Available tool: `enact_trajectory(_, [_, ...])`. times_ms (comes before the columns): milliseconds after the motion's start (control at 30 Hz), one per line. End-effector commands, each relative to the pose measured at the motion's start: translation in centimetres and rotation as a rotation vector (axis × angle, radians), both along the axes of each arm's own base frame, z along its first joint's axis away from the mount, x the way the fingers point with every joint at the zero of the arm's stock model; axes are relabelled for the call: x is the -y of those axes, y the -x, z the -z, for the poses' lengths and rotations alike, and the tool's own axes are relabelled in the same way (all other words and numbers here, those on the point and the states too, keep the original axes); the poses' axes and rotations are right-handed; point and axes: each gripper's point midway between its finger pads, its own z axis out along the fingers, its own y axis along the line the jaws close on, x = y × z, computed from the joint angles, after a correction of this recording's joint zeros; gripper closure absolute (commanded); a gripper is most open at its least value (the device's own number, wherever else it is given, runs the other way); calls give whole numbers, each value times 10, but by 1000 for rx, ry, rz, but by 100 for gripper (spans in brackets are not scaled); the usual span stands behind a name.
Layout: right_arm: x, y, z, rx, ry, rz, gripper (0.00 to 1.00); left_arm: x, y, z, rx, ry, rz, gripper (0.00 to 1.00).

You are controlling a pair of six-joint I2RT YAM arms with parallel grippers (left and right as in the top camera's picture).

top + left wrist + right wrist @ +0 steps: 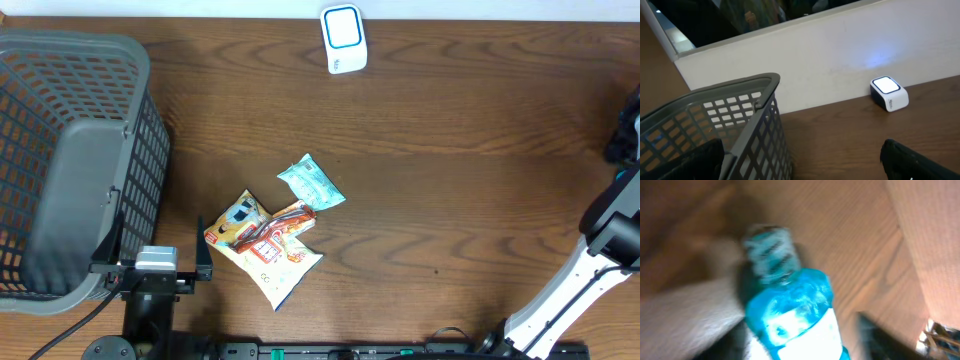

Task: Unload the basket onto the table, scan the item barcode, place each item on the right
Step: 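Carry the teal bottle to the right table edge and release it, then reach the right gripper to the snack pile and grasp the red bar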

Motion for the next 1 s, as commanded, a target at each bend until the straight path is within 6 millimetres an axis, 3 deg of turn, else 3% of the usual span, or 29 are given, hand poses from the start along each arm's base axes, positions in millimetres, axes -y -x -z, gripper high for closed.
enact_trajectory(0, [-38, -36, -51, 192, -68, -94, 99, 2, 1, -4, 11, 18, 14, 0])
enact_trajectory(67, [-75, -60, -66, 312, -196, -178, 99, 2, 1, -4, 11, 18, 14, 0])
enact_trajectory(133, [-129, -82, -84, 438, -393, -290, 99, 2, 1, -5, 17, 18, 14, 0])
enact_trajectory(233, [-206, -95, -106, 546, -686, -417, 99, 2, 1, -7, 26, 19, 14, 0])
enact_trajectory(333, [-280, -91, -126, 588, -994, -530, 99, 2, 1, -7, 26, 20, 15, 0])
enact_trajectory(367, [-316, -85, -138, 600, -1138, -633, 99, 2, 2, -7, 26, 20, 15, 0])
enact_trajectory(467, [-376, -64, -165, 624, -1377, -870, 99, 2, 2, -7, 26, 20, 14, 0])
enact_trajectory(567, [-421, -35, -179, 571, -1528, -992, 97, 2, 2, -8, 27, 20, 15, 0])
enact_trajectory(600, [-439, -19, -179, 504, -1565, -1030, 83, 2, 2, -8, 27, 20, 14, 0])
enact_trajectory(667, [-456, -5, -180, 439, -1607, -1047, 74, 2, 2, -8, 27, 20, 14, 0])
enact_trajectory(733, [-472, 9, -180, 369, -1647, -1034, 48, 2, 2, -8, 27, 20, 14, 0])
enact_trajectory(767, [-478, 11, -180, 350, -1653, -1041, 51, 2, 2, -8, 27, 20, 14, 0])
enact_trajectory(800, [-492, 18, -178, 305, -1655, -1074, 99, 2, 2, -8, 27, 20, 14, 0])
enact_trajectory(967, [-539, 44, -175, 158, -1692, -1112, 99, 2, 2, -8, 27, 20, 14, 0])
